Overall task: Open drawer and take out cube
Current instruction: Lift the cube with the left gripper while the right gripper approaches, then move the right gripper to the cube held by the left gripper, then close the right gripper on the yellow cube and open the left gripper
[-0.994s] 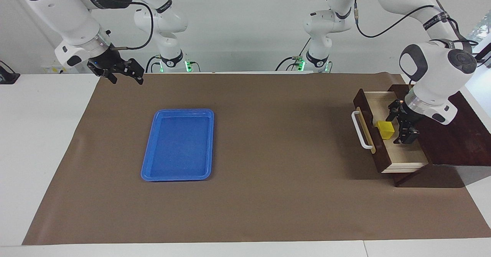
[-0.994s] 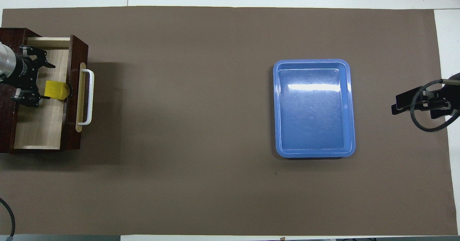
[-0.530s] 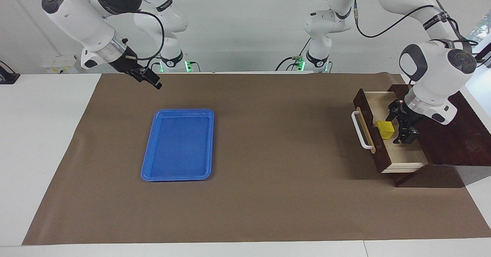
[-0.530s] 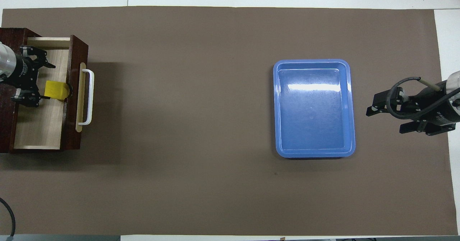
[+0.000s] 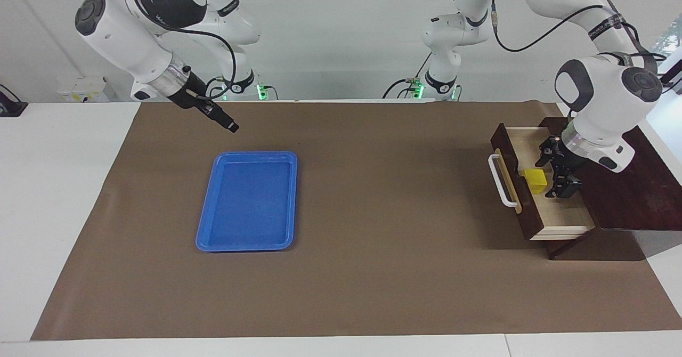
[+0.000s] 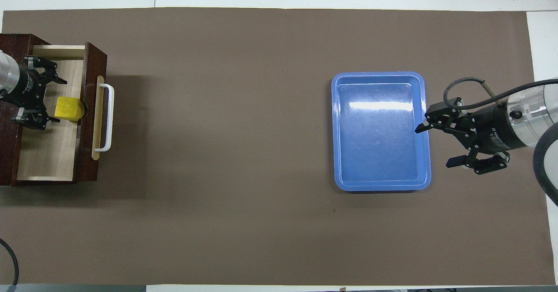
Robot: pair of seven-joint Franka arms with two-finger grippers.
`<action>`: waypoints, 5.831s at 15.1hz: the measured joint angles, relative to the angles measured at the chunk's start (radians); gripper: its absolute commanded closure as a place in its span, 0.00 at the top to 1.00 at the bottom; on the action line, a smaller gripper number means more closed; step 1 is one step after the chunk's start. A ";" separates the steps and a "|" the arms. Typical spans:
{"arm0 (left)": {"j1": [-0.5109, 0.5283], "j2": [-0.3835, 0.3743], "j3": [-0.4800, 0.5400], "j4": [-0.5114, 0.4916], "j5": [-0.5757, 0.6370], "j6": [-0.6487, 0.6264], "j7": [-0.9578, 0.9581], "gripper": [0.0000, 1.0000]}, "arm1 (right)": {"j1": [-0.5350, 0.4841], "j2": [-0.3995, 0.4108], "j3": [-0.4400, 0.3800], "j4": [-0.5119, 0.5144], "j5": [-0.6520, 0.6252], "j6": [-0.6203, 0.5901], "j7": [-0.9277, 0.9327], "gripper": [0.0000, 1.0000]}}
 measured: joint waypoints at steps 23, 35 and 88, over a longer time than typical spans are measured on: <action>0.000 -0.002 0.000 -0.055 0.002 0.052 0.000 0.98 | -0.002 0.000 -0.001 0.000 0.000 0.000 0.019 1.00; 0.000 -0.018 -0.005 0.033 0.002 -0.020 0.000 0.00 | -0.002 0.000 -0.001 0.000 0.000 0.000 0.020 1.00; -0.606 0.084 -0.019 0.279 -0.034 -0.190 -0.824 0.00 | 0.545 0.513 0.000 0.309 0.470 0.546 0.869 0.96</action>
